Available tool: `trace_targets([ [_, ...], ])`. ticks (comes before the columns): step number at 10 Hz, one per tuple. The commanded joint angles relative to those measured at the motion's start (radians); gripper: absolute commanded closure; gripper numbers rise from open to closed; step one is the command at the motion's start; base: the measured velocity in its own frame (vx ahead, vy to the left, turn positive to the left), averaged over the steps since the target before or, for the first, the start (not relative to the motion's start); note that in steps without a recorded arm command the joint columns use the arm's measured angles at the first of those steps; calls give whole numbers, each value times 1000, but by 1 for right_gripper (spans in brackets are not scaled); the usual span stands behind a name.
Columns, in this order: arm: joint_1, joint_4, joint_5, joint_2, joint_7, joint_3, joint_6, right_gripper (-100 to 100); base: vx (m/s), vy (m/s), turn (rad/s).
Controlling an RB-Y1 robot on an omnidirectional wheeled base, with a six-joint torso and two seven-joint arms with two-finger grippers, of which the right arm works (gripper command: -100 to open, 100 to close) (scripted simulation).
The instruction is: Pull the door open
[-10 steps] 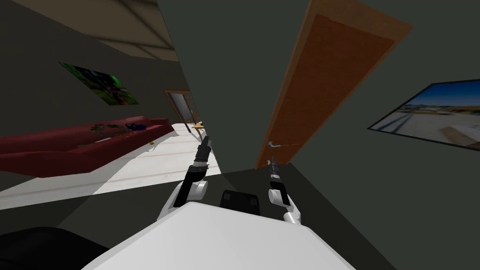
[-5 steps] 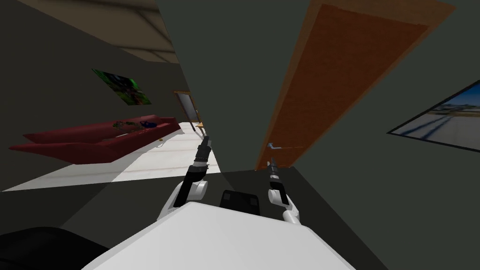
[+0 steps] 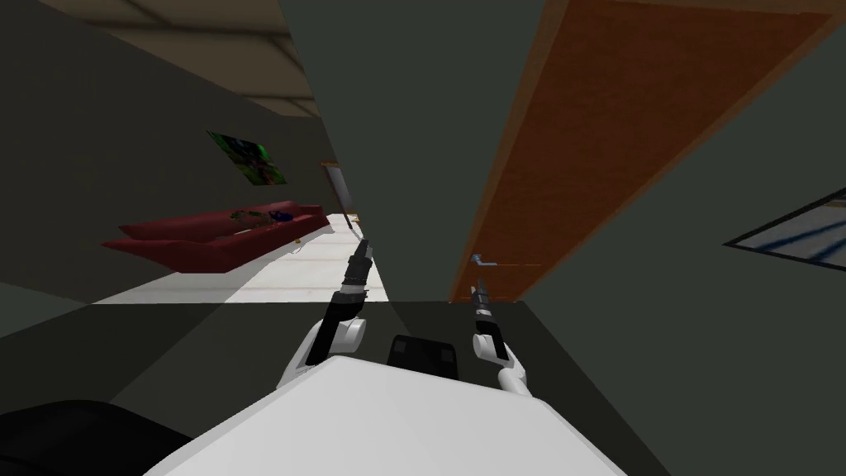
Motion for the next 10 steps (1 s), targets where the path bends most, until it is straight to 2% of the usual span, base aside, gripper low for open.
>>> trace_targets([
  [1, -17, 41, -7, -3, -2, 4, -13, -100, 0, -128, 125],
  [10, -91, 216, -43, -19, -6, 21, -57, -100, 3, -139, 130],
])
